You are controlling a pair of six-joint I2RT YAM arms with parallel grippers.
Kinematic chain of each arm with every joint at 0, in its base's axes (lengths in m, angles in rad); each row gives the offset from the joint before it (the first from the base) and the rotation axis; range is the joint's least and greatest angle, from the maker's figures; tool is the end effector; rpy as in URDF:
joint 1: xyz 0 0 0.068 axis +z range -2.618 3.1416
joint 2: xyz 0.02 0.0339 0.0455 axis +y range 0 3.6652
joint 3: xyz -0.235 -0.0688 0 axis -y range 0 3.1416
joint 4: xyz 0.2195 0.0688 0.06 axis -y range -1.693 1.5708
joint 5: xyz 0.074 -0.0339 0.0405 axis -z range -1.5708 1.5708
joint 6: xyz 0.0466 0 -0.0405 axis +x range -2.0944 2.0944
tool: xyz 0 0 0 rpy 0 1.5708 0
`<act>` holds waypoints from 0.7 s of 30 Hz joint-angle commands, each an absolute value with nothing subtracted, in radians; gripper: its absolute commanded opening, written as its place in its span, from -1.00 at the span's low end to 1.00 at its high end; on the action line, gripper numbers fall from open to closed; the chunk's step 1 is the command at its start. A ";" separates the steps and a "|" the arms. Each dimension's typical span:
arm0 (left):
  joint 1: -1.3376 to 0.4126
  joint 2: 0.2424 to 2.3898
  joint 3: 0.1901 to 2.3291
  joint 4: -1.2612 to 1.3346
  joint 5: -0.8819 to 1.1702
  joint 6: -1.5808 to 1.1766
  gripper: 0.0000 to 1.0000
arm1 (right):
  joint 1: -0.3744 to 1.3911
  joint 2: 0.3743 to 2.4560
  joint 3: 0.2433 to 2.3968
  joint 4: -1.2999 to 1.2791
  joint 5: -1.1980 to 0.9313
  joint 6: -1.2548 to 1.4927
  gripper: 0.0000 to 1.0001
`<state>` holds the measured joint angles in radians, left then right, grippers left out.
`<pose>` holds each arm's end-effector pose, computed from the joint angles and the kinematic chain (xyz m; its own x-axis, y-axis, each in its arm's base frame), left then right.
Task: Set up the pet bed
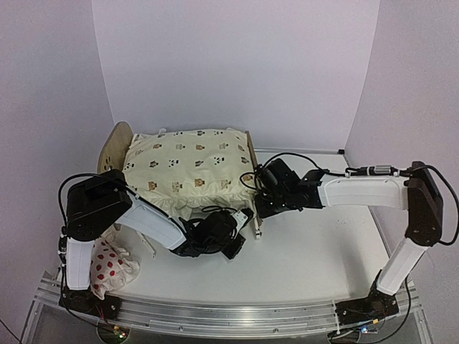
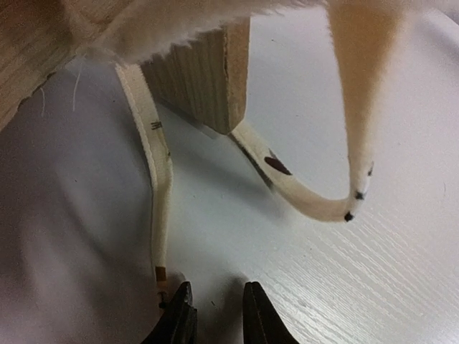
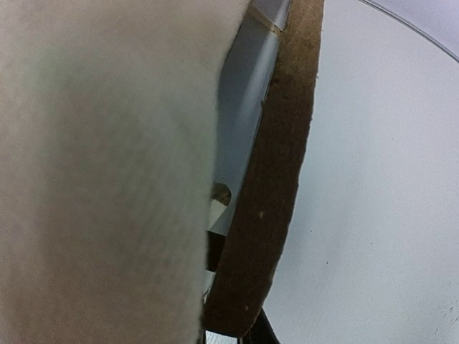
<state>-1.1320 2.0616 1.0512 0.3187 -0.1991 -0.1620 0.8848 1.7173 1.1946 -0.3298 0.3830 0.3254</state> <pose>0.1742 -0.3495 0.0904 -0.4001 0.4804 -0.7804 0.7682 0.6402 0.0003 0.2362 0.2610 0.2001 -0.6316 -0.3034 -0.7135 -0.3800 0.9233 -0.0562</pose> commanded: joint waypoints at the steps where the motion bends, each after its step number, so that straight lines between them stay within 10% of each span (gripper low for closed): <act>1: -1.130 2.097 1.089 0.295 -0.278 -0.154 -0.55 | 0.894 1.610 1.226 -0.190 0.323 0.312 -1.00; 21: -1.123 1.957 1.055 0.210 -0.307 -0.111 -0.17 | 0.895 1.571 1.217 -0.205 0.311 0.331 -1.00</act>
